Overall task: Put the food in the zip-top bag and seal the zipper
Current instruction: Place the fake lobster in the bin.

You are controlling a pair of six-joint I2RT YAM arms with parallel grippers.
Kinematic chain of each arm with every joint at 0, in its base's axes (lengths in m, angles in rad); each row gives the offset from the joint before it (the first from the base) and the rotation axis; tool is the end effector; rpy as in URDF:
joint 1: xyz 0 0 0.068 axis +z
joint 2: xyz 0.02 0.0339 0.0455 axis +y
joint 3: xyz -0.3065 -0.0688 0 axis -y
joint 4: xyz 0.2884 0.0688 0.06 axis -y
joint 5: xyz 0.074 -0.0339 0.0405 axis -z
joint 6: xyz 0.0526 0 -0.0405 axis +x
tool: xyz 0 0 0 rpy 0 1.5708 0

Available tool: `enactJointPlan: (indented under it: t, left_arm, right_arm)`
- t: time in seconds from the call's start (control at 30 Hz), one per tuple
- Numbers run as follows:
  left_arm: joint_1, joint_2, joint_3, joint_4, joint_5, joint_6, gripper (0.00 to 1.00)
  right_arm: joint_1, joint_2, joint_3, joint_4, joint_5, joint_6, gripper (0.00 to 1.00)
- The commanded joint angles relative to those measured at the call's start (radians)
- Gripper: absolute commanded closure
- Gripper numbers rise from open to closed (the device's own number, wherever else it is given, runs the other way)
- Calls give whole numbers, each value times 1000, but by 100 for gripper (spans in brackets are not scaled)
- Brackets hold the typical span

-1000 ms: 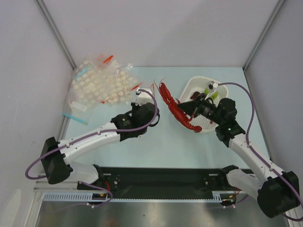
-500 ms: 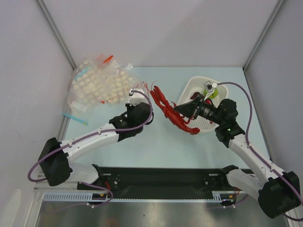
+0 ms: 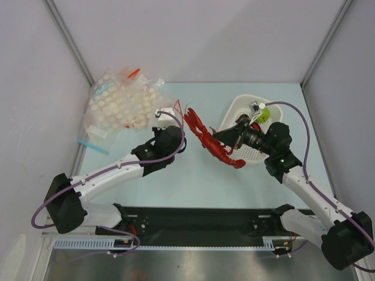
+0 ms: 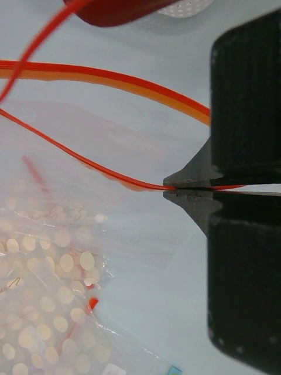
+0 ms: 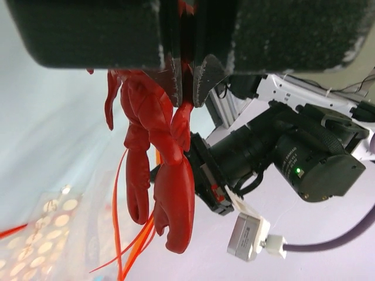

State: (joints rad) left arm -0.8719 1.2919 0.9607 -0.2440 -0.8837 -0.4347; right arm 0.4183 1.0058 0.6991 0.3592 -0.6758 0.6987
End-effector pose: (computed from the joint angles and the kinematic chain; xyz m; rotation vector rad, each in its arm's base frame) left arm 0.2357 -0.2172 0.3127 -0.0635 1.9230 0.0845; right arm 0.2277 0.1372 0.3485 -0.3629 1.6659 1.3693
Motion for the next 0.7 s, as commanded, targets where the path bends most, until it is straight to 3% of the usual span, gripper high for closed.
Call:
enactJointPlan:
  t: [0.0, 0.2, 0.37, 0.47, 0.57, 0.67]
  left_arm:
    - [5, -29, 4, 23, -3, -12, 100]
    - [53, -9, 52, -122, -46, -131, 100]
    - [93, -38, 33, -164, -11, -188, 100]
    - [93, -52, 7, -130, 26, -185, 100]
    - [93, -52, 16, -144, 26, -187, 100]
    - [93, -59, 15, -141, 35, -185, 100]
  right_arm:
    - [-9, -42, 28, 8, 73, -5, 100]
    - [-16, 68, 66, -202, 232, 22, 100]
    - [-30, 191, 99, -215, 132, 77, 100]
    - [-55, 185, 91, -244, 172, 71, 100]
    - [-133, 105, 27, -204, 243, 126, 100]
    - [-243, 53, -97, -25, 181, 217, 100]
